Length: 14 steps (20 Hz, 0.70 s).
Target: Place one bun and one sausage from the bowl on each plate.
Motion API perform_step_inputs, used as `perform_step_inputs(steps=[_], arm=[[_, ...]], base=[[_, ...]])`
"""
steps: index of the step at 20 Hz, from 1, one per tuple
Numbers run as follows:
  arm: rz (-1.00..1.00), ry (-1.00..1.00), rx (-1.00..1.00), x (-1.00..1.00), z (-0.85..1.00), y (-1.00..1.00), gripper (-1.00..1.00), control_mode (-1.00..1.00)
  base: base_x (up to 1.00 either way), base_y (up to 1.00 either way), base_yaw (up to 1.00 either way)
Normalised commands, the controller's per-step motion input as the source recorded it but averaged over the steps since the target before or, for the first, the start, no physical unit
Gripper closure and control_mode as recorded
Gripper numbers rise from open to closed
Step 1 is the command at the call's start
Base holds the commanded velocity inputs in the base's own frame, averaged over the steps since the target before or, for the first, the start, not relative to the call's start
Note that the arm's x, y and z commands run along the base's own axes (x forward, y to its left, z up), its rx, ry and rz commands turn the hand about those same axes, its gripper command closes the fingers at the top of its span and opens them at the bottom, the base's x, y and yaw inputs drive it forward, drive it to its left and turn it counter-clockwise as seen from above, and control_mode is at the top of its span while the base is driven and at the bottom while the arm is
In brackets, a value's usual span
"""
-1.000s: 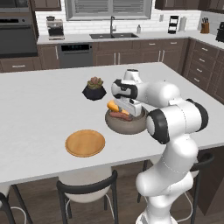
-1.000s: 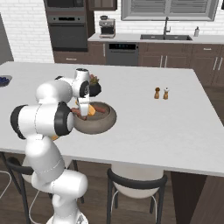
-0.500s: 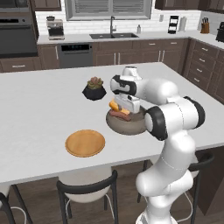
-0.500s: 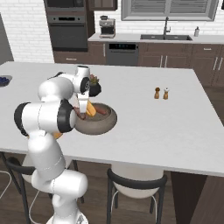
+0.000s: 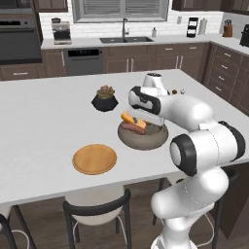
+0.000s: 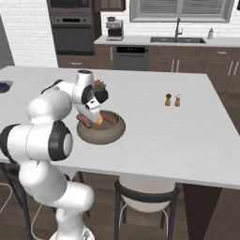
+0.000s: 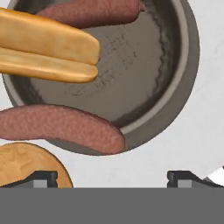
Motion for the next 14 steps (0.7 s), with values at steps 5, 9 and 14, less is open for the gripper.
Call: perform_step_inputs(steps=[5,9,14], arm=[[0.11,-0.11,0.02,0.13,-0.3,0.06,-1.0,-1.0],[0.05,0.05,-0.11,0.17,-0.17,0.2,-1.0,-1.0],[0.07,0.01,0.0,0.41,0.0,-0.1,-1.0,-1.0]], base=[[0.0,0.0,0.0],[0.0,0.0,0.0],[0.0,0.0,0.0]])
